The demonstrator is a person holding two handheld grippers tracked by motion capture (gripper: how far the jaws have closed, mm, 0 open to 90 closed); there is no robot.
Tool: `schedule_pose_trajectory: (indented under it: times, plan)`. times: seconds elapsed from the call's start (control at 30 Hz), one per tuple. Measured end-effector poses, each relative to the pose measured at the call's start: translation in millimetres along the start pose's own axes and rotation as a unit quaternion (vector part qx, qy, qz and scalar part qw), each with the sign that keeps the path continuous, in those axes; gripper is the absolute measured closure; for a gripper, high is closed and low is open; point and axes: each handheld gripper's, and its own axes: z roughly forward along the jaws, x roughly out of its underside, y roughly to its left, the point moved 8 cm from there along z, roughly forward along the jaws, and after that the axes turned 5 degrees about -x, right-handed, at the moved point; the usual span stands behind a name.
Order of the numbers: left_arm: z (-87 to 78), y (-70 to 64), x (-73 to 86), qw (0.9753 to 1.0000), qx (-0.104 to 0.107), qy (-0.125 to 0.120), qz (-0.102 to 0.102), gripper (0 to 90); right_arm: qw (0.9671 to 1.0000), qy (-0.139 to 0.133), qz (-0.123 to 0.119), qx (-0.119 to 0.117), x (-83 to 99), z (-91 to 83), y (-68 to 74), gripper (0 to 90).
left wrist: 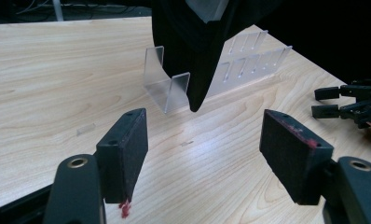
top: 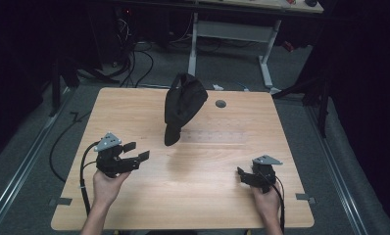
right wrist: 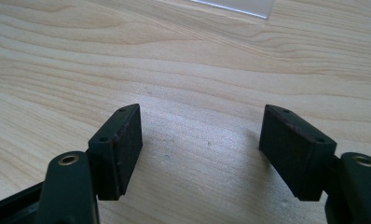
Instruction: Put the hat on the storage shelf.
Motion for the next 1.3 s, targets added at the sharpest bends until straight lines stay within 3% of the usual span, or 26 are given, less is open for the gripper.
schedule_pose_trajectory:
  times: [0.77,1.3]
  plan:
    - [4.9,5.0,31.7,0.9994,-0.02,0.026,-0.012,32.3,1.0,0.0,0.0,0.001,0.1,-0.1,-0.1,30.0]
    - [16.0,10.9,58.9,0.9975,-0.041,0.056,-0.015,32.3,1.0,0.0,0.0,0.001,0.1,-0.1,-0.2,30.0]
